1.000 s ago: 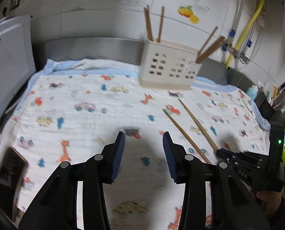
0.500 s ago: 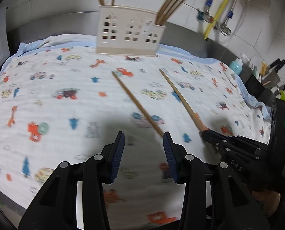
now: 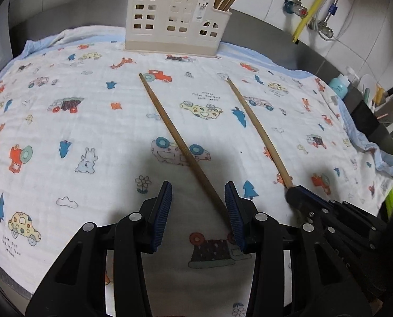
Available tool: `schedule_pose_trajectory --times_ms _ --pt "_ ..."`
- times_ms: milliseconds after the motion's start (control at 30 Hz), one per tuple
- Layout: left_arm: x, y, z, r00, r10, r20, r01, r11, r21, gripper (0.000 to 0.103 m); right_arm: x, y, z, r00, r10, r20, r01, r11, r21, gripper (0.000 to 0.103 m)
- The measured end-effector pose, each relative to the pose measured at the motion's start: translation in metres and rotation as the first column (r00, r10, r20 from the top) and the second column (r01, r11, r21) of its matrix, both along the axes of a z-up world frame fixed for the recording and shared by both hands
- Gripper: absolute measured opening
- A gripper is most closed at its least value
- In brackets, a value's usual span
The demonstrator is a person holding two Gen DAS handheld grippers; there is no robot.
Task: Organize utensils
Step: 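Close the right tool on one chopstick while the left tool approaches another, then close the left tool on a chopstick while the right tool lifts its chopstick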
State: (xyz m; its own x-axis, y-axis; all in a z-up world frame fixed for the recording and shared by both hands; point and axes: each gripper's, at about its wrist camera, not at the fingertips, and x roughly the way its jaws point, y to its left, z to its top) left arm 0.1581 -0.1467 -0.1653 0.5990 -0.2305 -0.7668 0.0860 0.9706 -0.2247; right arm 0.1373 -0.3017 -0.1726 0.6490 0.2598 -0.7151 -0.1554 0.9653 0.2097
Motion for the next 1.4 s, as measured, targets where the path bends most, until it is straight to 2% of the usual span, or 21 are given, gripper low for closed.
schedule_pose_trajectory --times_ms 100,200,300,367,467,533,700,867,1067,1200,1267,1333,1400 --pt "-0.001 -0.008 -0.001 1.0 0.007 0.011 -0.008 0.999 0.049 0.041 -0.001 0.0 0.0 1.0 -0.003 0.002 0.003 1.0 0.001 0.007" --pt "-0.001 -0.008 -0.001 1.0 0.014 0.021 -0.015 0.997 0.08 0.035 -0.001 0.001 0.0 1.0 -0.002 0.004 0.002 1.0 -0.009 0.007" --pt "0.0 0.003 0.001 1.0 0.015 0.012 -0.016 0.999 0.052 0.03 -0.001 0.001 0.0 1.0 0.0 0.004 0.001 1.0 -0.011 0.007" --pt "0.001 0.011 0.002 0.999 0.035 0.017 -0.036 0.997 0.062 0.03 -0.002 0.001 -0.001 1.0 -0.001 0.007 0.001 1.0 -0.012 0.008" --pt "0.001 0.021 0.001 0.999 0.048 0.014 -0.049 0.998 0.032 0.03 -0.002 0.001 -0.001 1.0 -0.003 0.012 0.003 1.0 -0.014 0.008" --pt "0.001 0.021 0.001 0.998 0.056 0.02 -0.057 0.997 0.046 0.03 -0.002 0.001 -0.001 1.0 -0.005 0.015 0.005 1.0 -0.016 0.008" --pt "0.002 0.016 0.0 0.999 0.044 -0.008 -0.043 0.999 0.011 0.031 -0.002 0.002 -0.001 1.0 -0.006 0.015 0.006 1.0 -0.016 0.008" --pt "-0.003 0.01 -0.001 0.998 0.066 0.0 -0.066 0.998 0.018 0.031 -0.002 0.002 -0.001 1.0 -0.006 0.018 0.007 1.0 -0.017 0.008" --pt "-0.003 -0.002 -0.002 0.995 0.1 0.007 -0.1 0.991 0.094 0.032 -0.001 0.0 -0.002 1.0 -0.005 0.022 0.005 1.0 -0.011 0.008" --pt "-0.004 -0.01 -0.003 0.995 0.095 0.018 -0.097 0.981 0.169 0.03 0.0 -0.002 -0.002 1.0 -0.005 0.023 0.005 1.0 -0.003 0.008" --pt "-0.003 -0.006 -0.001 0.996 0.091 0.007 -0.091 0.984 0.153 0.028 0.0 -0.002 -0.002 1.0 -0.004 0.023 0.004 1.0 0.0 0.008" --pt "-0.001 0.007 0.001 0.996 0.091 -0.014 -0.089 0.99 0.108 0.015 -0.001 -0.002 -0.002 1.0 -0.005 0.024 0.005 1.0 0.004 0.008" --pt "0.001 0.017 0.001 0.998 0.056 -0.028 -0.054 0.997 0.054 0.013 -0.001 -0.002 -0.003 1.0 -0.005 0.027 0.005 1.0 0.007 0.008"
